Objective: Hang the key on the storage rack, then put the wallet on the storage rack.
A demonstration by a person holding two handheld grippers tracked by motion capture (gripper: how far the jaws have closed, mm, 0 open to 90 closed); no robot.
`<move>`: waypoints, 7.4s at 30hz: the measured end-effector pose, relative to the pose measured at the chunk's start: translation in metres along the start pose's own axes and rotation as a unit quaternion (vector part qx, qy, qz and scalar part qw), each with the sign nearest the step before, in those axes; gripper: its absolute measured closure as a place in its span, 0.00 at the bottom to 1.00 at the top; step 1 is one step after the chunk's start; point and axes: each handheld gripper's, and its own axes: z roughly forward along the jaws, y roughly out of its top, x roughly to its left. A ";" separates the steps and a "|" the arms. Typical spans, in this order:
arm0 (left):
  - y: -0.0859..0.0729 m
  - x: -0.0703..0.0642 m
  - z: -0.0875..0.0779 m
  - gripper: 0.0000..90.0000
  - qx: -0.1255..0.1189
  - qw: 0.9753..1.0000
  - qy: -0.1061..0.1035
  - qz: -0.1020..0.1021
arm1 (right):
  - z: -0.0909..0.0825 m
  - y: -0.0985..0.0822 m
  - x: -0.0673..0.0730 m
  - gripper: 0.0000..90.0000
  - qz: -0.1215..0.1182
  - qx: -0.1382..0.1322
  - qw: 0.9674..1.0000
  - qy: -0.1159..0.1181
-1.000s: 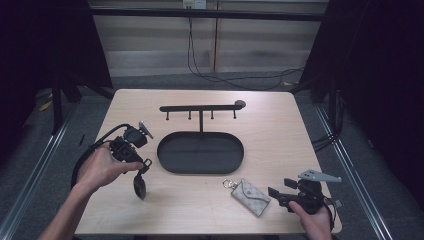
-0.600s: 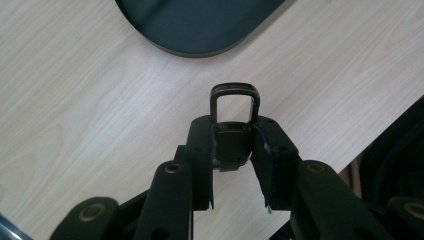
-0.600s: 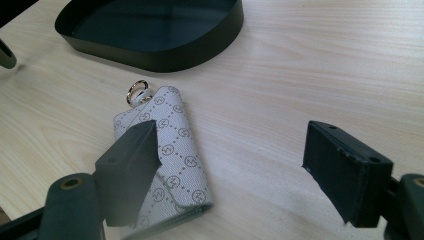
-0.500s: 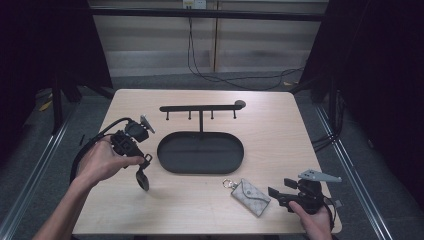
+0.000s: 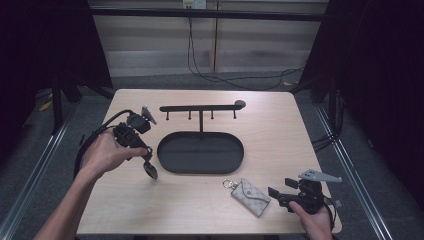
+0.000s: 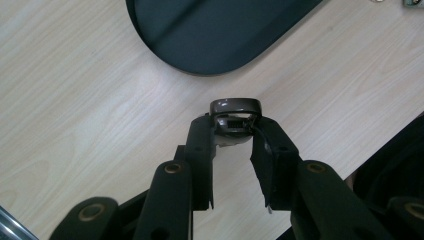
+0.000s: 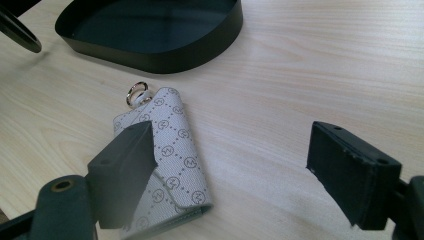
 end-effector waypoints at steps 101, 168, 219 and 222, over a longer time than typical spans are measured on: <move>0.051 0.027 -0.017 0.27 -0.112 0.991 0.000 -0.072 | 0.000 -0.001 -0.001 0.22 0.007 0.001 1.000 0.003; -0.155 -0.024 0.106 0.27 -0.338 0.937 -0.068 -0.049 | 0.010 0.022 0.007 0.18 -0.029 0.069 0.997 0.034; -0.168 -0.026 0.104 0.26 -0.335 0.939 -0.048 -0.052 | 0.088 0.054 0.056 0.23 -0.146 0.314 0.937 0.038; -0.168 -0.026 0.104 0.26 -0.337 0.939 -0.048 -0.052 | 0.092 0.055 0.060 0.24 -0.155 0.322 0.934 0.028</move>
